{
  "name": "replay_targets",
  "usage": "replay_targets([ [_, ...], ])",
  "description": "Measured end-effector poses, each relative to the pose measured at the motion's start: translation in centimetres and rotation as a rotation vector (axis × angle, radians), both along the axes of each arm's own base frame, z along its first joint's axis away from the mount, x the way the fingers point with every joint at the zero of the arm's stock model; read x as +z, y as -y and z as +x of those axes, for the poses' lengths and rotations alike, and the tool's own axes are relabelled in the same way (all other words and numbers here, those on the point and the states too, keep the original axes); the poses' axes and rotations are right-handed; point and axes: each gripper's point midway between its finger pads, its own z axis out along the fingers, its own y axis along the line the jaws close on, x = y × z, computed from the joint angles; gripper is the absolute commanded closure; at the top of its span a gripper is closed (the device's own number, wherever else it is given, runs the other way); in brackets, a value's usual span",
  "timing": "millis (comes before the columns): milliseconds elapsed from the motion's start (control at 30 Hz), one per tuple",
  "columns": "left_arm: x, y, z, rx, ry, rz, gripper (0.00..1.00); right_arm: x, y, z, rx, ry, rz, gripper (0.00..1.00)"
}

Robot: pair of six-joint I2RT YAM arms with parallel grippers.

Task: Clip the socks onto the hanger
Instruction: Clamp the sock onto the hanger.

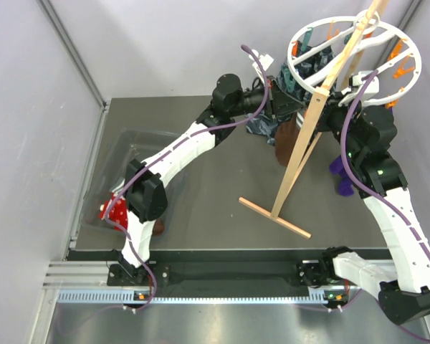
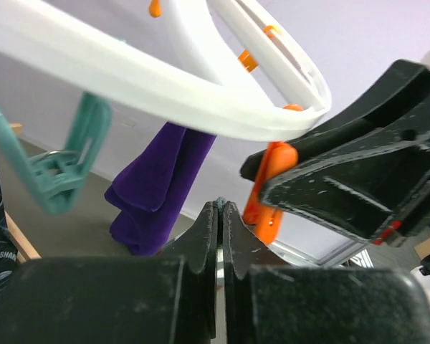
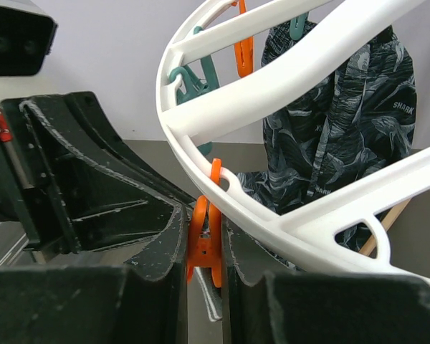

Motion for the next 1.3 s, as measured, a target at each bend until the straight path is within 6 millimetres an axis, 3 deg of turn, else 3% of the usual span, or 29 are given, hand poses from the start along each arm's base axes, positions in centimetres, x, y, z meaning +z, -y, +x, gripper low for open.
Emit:
replay_targets([
  [167,1.1,-0.5,-0.5,-0.002,0.014,-0.019,1.00,0.0,0.0,0.0,0.000,0.000,0.000,1.00],
  [767,2.0,-0.6,-0.7,-0.004,-0.021,-0.063,1.00,0.1,0.0,0.0,0.000,0.003,0.001,0.99],
  [967,2.0,-0.6,-0.8,-0.010,-0.041,-0.072,1.00,0.2,0.0,-0.1,0.001,0.005,0.001,0.92],
  [1100,2.3,-0.6,-0.9,-0.018,-0.053,-0.083,1.00,0.3,0.0,-0.3,0.001,0.010,0.003,0.77],
  [1300,1.9,-0.4,-1.3,-0.032,-0.068,-0.099,1.00,0.3,-0.4,-0.5,0.022,0.009,0.002,0.66],
])
